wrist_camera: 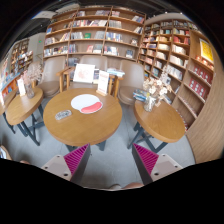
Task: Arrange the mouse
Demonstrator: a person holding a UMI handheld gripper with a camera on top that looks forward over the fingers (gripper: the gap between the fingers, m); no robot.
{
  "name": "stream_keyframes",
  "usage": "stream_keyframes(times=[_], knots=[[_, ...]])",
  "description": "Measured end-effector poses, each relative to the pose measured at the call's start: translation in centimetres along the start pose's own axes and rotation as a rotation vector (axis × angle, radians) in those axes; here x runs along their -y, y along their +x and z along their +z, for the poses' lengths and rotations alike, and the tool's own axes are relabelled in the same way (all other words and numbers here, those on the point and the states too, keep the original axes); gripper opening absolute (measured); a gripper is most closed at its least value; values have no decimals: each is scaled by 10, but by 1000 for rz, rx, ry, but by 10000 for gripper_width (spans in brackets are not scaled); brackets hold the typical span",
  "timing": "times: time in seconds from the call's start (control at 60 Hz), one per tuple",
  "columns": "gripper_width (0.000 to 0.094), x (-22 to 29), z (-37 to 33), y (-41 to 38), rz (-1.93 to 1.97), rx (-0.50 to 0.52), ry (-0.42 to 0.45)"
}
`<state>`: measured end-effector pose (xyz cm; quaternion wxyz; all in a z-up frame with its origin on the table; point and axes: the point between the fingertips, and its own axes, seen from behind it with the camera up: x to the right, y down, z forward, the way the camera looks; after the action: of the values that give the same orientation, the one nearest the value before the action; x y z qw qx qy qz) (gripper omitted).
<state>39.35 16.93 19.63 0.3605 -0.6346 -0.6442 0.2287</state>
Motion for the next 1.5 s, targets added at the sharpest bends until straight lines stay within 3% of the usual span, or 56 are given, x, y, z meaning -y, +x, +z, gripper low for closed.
stream_keyframes(times=[1.1, 1.5], knots=[[853, -22, 62, -250, -92, 252, -83], [853, 4, 122, -311, 77, 225, 50]])
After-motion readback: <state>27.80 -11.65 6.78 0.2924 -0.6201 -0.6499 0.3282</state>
